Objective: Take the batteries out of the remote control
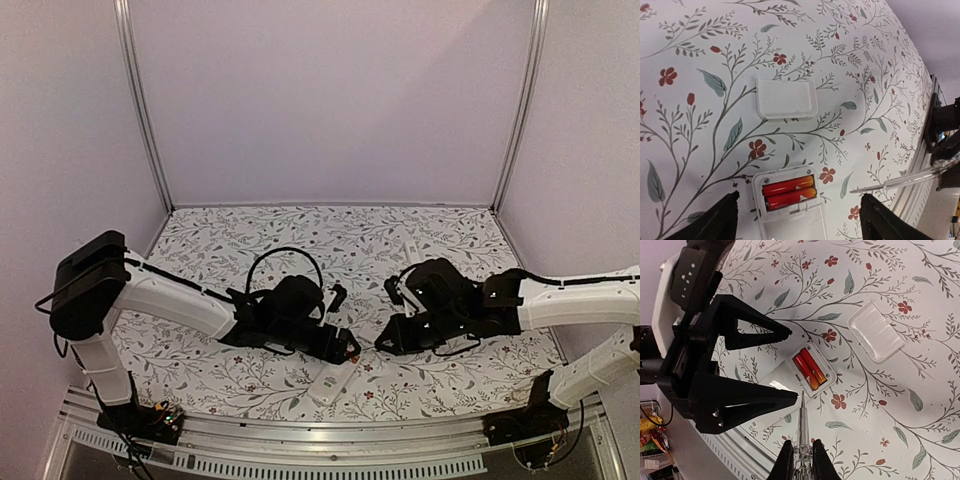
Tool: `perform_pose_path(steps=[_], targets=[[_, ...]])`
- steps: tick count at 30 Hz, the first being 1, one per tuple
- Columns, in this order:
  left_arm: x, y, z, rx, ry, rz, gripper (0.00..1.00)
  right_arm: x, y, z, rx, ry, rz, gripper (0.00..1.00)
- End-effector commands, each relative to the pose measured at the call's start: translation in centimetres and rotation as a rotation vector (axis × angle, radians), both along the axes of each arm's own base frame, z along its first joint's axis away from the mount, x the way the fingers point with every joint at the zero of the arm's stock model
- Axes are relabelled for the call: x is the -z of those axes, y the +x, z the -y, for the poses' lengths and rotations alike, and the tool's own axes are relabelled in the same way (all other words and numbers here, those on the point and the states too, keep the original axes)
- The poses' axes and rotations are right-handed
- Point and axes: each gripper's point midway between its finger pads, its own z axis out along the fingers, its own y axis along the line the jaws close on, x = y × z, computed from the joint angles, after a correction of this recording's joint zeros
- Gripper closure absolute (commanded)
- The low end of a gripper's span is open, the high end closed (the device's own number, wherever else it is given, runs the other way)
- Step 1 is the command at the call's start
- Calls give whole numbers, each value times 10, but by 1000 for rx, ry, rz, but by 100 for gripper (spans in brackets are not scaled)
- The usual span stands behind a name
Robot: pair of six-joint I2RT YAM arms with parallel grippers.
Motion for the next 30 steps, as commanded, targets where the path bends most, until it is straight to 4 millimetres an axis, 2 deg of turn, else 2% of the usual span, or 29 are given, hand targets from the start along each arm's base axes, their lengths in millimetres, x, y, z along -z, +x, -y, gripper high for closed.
perform_pose_path(steps=[1, 6, 8, 12, 17, 19, 22, 30], targets=[[-5, -7, -21, 105, 138, 163, 14, -7, 15, 26, 74, -11, 51, 100], [20, -46, -29, 196, 266, 136, 10, -12, 22, 30, 58, -11, 81, 100], [28, -52, -32, 195, 314, 145, 9, -13, 23, 29, 52, -12, 85, 100], [43, -54, -38, 176, 419, 162, 7, -13, 24, 27, 38, -15, 90, 100], [45, -58, -34, 205, 454, 197, 8, -14, 25, 25, 33, -13, 94, 100], [50, -58, -38, 221, 482, 206, 17, -14, 25, 26, 33, -13, 97, 100], [54, -60, -39, 272, 502, 221, 39, -14, 25, 26, 25, -7, 100, 100], [43, -70, -27, 555, 454, 261, 57, -15, 19, 28, -54, 49, 112, 100]])
